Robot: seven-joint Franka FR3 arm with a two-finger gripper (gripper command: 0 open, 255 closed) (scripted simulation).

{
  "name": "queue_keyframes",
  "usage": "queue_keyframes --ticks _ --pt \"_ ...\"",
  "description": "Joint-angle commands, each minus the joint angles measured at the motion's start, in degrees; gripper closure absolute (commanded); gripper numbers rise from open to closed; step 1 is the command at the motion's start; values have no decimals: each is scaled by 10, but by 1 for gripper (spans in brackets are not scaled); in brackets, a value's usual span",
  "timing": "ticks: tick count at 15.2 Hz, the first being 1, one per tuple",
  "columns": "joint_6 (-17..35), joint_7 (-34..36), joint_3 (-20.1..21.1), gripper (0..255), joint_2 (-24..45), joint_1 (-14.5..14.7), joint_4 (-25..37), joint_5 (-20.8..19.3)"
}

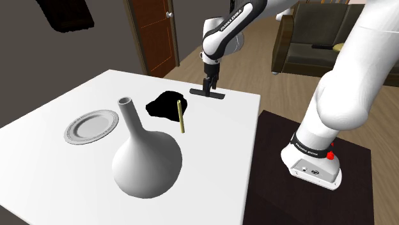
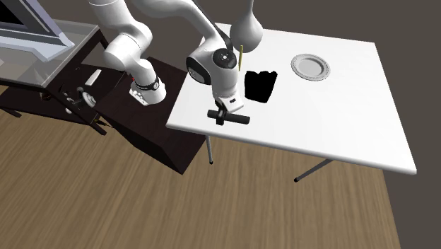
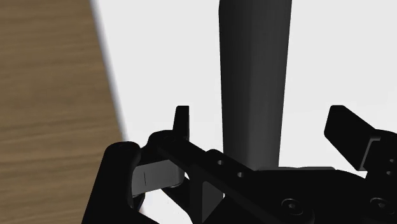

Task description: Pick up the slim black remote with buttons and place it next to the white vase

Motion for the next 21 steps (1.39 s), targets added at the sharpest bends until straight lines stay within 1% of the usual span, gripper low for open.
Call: queue_keyframes --ticks 1,7,8,17,21 --pt "6 -1 0 0 5 0 0 2" --pt "5 -1 0 0 5 0 0 2" --pt "5 -1 0 255 5 0 0 2" --pt "6 -1 0 255 5 0 0 2" --pt "-26 7 0 255 -17 0 10 -7"
